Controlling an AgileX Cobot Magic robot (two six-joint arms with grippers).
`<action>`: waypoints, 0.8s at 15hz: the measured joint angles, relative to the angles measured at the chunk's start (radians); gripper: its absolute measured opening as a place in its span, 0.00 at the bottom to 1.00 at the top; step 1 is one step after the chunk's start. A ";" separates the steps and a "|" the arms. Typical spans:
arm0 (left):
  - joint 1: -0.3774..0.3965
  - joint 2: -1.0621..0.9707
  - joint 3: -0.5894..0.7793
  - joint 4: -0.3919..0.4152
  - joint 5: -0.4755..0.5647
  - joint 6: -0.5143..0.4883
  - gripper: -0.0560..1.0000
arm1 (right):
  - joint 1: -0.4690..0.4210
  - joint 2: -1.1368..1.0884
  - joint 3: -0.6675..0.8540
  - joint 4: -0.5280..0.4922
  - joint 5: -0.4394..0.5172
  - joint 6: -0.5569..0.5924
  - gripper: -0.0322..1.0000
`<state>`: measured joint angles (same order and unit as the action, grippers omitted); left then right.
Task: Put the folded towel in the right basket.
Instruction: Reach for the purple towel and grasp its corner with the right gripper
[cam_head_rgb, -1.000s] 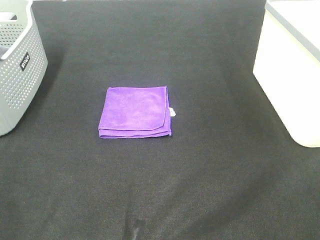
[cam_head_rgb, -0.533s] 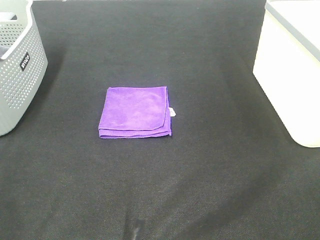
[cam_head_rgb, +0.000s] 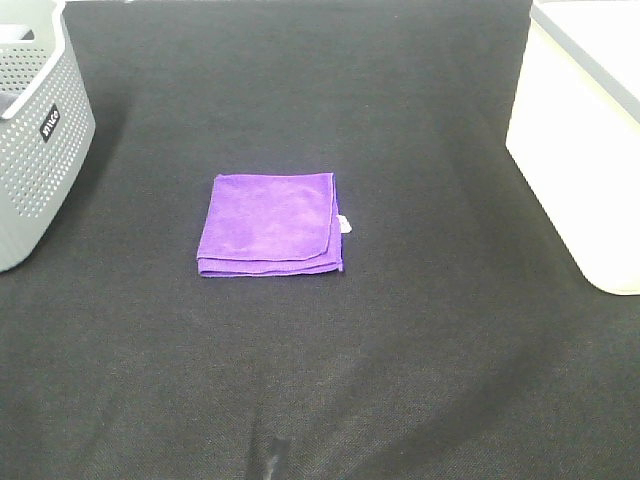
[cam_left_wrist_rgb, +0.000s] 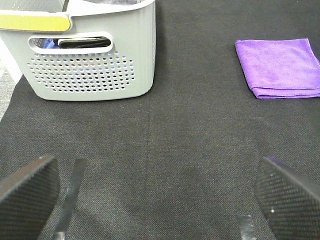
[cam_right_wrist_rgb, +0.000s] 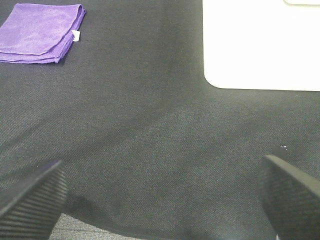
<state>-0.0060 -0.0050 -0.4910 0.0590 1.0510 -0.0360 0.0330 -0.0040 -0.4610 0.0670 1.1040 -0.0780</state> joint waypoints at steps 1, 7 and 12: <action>0.000 0.000 0.000 0.000 0.000 0.000 0.99 | 0.000 0.000 0.000 -0.002 0.000 0.000 0.98; 0.000 0.000 0.000 0.000 0.000 0.000 0.99 | 0.000 0.000 0.000 -0.010 -0.003 -0.028 0.98; 0.000 0.000 0.000 0.000 0.000 0.000 0.99 | 0.000 0.532 -0.334 0.057 0.109 -0.080 0.98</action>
<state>-0.0060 -0.0050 -0.4910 0.0590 1.0510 -0.0360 0.0330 0.5280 -0.7950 0.1240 1.2130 -0.1580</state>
